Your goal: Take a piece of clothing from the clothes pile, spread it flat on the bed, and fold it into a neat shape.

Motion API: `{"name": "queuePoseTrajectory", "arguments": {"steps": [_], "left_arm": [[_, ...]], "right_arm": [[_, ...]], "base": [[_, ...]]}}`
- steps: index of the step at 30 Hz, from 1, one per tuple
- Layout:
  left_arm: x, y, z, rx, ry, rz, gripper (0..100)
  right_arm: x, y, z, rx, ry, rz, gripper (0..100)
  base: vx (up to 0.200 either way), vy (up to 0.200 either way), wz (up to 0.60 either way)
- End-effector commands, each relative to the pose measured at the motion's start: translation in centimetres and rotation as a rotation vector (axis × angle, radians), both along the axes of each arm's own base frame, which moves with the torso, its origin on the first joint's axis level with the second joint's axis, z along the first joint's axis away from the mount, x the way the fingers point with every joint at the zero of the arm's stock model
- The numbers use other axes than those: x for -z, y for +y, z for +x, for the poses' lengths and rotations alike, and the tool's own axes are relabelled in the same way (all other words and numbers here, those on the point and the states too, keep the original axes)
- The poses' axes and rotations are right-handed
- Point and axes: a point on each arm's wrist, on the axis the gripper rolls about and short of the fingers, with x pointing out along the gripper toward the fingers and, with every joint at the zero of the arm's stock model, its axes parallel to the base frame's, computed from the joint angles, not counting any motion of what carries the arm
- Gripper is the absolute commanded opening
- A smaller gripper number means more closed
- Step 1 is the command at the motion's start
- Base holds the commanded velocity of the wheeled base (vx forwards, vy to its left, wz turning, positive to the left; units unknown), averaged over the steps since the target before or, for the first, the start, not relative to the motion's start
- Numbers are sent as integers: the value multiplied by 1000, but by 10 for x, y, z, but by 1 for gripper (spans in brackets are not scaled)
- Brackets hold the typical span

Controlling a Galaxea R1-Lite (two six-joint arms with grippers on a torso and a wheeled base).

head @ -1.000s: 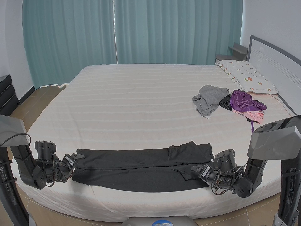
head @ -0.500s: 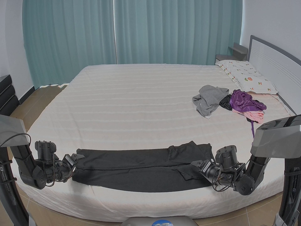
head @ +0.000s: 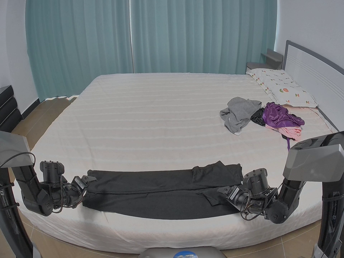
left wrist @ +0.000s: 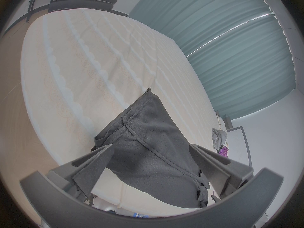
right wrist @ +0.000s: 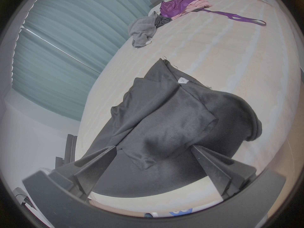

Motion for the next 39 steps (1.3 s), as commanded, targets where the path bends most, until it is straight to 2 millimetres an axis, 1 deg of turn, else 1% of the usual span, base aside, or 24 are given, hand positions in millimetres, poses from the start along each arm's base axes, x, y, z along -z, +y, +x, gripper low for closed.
{"name": "queuePoseTrajectory", "arguments": {"steps": [1, 8, 9, 17, 23, 24, 27, 32, 35, 39], "left_arm": [[1, 0, 0, 0, 3, -1, 100], [2, 0, 0, 1, 4, 0, 100], [1, 0, 0, 1, 3, 0, 100], [1, 0, 0, 1, 3, 0, 100], [2, 0, 0, 1, 4, 0, 100], [2, 0, 0, 2, 4, 1, 100], [2, 0, 0, 2, 4, 1, 100], [2, 0, 0, 2, 4, 1, 100], [2, 0, 0, 3, 4, 3, 100], [2, 0, 0, 1, 4, 4, 100]], "right_arm": [[2, 1, -1, -2, 19, -11, 100], [4, -1, 5, 12, 18, -9, 100], [4, -2, 6, 15, 18, -10, 0], [4, -3, 5, 45, 7, -39, 0], [-2, -4, 5, 45, -6, -31, 0], [-9, -4, 3, 41, -15, -22, 0], [-14, -4, 2, 38, -24, -12, 0], [-31, -7, -4, 38, -54, 11, 0], [-36, -8, -10, 24, -52, 19, 0], [-35, -10, -16, 14, -36, 18, 0]], "base": [[0, 0, 0], [0, 0, 0], [0, 0, 0], [0, 0, 0], [0, 0, 0], [0, 0, 0], [0, 0, 0], [0, 0, 0], [0, 0, 0], [0, 0, 0]]}}
